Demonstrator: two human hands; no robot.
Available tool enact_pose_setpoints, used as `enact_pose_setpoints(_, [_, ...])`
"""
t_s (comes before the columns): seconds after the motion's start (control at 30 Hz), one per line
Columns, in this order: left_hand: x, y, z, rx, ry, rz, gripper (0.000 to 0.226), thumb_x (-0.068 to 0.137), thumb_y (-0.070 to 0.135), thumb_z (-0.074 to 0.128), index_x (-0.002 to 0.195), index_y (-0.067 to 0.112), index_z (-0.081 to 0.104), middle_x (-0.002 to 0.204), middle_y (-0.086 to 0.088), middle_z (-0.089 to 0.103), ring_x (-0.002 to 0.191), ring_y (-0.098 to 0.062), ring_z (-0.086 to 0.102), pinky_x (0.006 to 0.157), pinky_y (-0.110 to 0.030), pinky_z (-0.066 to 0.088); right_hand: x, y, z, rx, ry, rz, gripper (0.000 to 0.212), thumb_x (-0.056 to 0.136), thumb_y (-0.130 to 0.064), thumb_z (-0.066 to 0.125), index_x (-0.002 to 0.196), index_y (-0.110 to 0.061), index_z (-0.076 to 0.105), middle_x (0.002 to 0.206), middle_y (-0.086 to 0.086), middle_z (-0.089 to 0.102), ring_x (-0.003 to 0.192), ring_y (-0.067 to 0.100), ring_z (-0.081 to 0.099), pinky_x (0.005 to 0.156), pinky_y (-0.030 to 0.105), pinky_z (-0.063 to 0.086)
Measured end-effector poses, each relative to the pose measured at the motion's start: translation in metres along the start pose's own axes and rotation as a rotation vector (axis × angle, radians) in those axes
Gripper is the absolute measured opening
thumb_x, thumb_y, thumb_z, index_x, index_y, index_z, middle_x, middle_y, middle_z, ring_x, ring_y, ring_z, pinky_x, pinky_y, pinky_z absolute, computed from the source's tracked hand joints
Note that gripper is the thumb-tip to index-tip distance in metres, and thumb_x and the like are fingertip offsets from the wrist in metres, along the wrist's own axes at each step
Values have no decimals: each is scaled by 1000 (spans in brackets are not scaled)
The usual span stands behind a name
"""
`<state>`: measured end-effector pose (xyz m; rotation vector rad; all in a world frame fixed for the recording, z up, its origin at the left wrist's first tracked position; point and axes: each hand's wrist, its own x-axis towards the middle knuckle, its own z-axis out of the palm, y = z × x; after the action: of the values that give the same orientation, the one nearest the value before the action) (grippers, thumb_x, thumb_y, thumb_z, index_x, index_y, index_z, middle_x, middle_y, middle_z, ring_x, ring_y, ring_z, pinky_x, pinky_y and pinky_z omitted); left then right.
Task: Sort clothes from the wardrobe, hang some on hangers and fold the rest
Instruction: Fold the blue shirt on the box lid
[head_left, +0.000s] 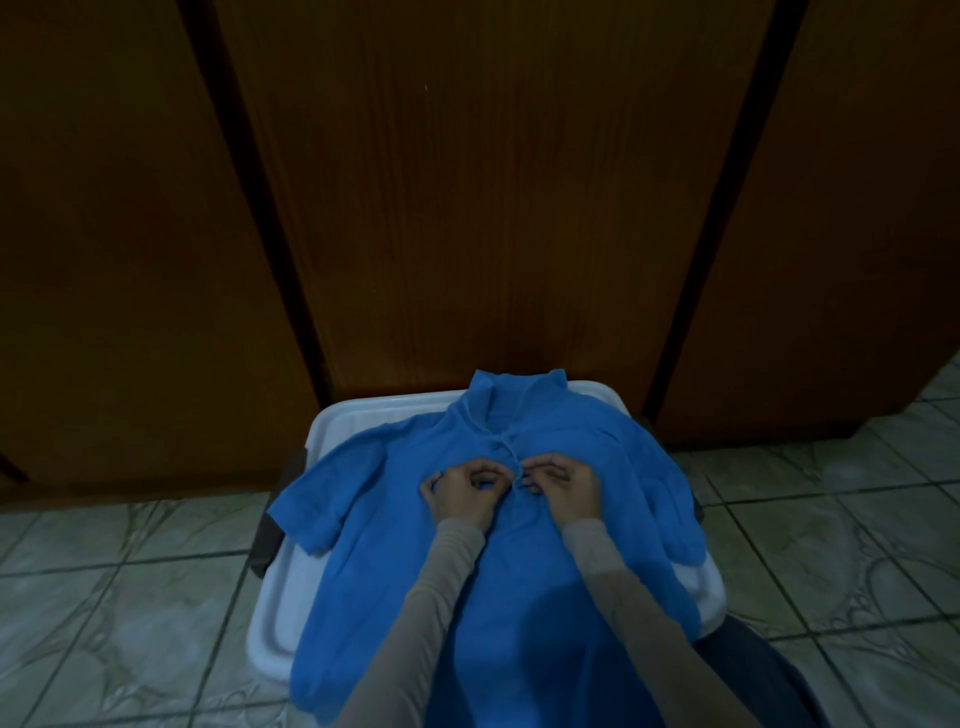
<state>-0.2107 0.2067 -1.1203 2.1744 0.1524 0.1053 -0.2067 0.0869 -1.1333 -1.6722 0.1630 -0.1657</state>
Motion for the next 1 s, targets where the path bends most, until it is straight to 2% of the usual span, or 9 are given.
enact_pose_setpoints(0.17, [2,-4,0,-100,-17,9,27,80,23,69,59,37,59,64,24,59,67,16,53,93,-29,18,1,1,-2,-14,-36,-10,9,78,10,66,86,5,67,72,-1,63,59,-7,61,62,11,50])
enact_pose_setpoints(0.27, [1,-2,-3,-78,-11,-4,17,83,32,67,68,34,61,69,19,59,76,3,51,93,-29,20,-1,-1,-1,40,-41,9,20,74,15,67,71,-5,64,71,0,63,63,1,62,62,10,50])
enact_pose_setpoints(0.33, [0,1,-4,-72,-16,0,20,82,39,66,65,36,57,67,20,57,72,7,47,87,-27,17,0,-2,1,86,-37,31,29,74,17,65,65,-10,61,70,4,62,67,12,60,63,13,52])
enact_pose_setpoints(0.43, [-1,0,-2,-55,-40,31,23,79,44,68,61,38,55,63,21,56,70,14,47,79,-25,14,-1,-3,2,99,-43,43,28,72,16,67,62,-10,61,68,4,63,66,11,61,66,19,53])
enact_pose_setpoints(0.57, [0,0,-2,-31,-32,28,27,83,34,66,62,39,51,63,21,54,68,17,44,82,-25,14,0,-6,3,218,-49,95,33,78,21,56,63,-8,59,62,7,59,58,11,59,62,19,53])
enact_pose_setpoints(0.63, [1,0,-2,-27,-31,22,28,84,31,65,62,39,50,64,21,53,69,17,43,80,-24,13,0,-5,3,198,-48,78,33,76,22,57,64,-8,58,64,7,58,61,14,59,62,19,54])
enact_pose_setpoints(0.73, [1,0,-1,-24,-30,20,27,84,29,64,63,38,50,66,22,54,69,17,43,77,-23,13,-1,-5,2,74,-28,29,32,71,19,67,63,-10,58,64,6,59,55,1,61,57,12,51])
enact_pose_setpoints(0.87, [3,-2,1,-45,-12,-29,19,84,31,64,67,33,56,64,19,54,68,13,45,90,-24,15,-2,-6,3,59,-30,38,33,74,20,62,63,-10,56,64,5,57,56,3,59,56,11,50])
enact_pose_setpoints(1.0, [4,-4,3,-53,6,-37,18,82,33,67,67,33,56,62,19,54,67,13,45,93,-26,17,-3,-4,3,27,26,45,34,75,19,63,62,-10,50,65,4,55,61,8,57,56,10,48])
